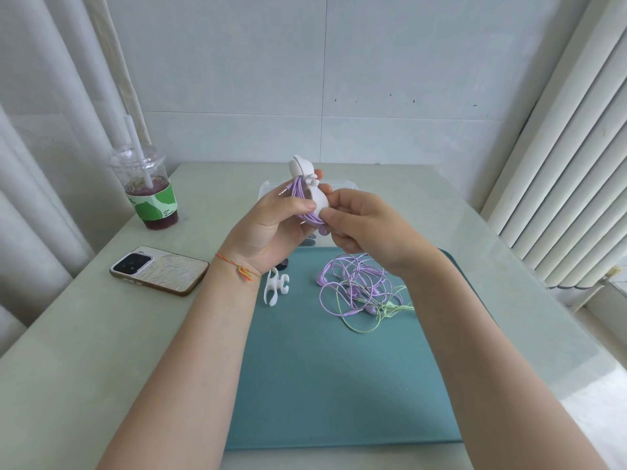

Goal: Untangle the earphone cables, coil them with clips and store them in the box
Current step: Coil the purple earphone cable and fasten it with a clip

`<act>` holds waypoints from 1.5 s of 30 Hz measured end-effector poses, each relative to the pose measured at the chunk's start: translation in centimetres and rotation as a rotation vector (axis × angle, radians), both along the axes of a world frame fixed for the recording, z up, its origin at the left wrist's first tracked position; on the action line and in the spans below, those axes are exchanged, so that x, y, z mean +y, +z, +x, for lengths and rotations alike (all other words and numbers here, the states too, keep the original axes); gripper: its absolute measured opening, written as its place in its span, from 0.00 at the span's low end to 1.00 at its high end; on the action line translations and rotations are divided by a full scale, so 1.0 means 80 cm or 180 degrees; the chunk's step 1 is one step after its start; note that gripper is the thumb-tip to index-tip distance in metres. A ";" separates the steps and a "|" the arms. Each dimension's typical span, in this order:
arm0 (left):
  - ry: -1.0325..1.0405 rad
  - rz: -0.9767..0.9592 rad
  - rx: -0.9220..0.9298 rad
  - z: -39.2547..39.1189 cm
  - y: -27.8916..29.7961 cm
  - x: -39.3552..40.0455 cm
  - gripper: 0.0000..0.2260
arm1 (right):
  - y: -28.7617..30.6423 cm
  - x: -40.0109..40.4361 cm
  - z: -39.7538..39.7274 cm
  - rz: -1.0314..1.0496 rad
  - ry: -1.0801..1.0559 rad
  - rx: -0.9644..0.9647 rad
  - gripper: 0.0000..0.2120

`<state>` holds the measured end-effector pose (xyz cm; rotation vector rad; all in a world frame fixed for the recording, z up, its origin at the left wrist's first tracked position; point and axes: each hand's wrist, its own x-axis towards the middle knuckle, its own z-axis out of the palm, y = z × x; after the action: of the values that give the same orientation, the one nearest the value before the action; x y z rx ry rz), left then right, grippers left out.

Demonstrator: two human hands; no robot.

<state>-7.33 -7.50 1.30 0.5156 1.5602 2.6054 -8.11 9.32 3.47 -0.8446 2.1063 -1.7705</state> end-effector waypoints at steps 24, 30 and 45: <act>0.1073 0.0907 -0.1445 -0.004 0.014 0.034 0.11 | -0.011 -0.012 -0.002 -0.0253 0.0050 -0.0999 0.05; 0.1210 0.1364 -0.1841 -0.003 0.013 0.024 0.15 | -0.010 -0.016 0.004 -0.0035 -0.0042 -0.0483 0.08; 0.1068 0.1816 -0.2091 0.002 0.015 0.028 0.13 | -0.005 -0.008 0.000 0.1072 -0.0456 0.1081 0.11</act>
<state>-7.21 -5.26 2.50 -0.6007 0.7424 2.9825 -8.13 8.68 3.06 -0.9705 2.6440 -1.3432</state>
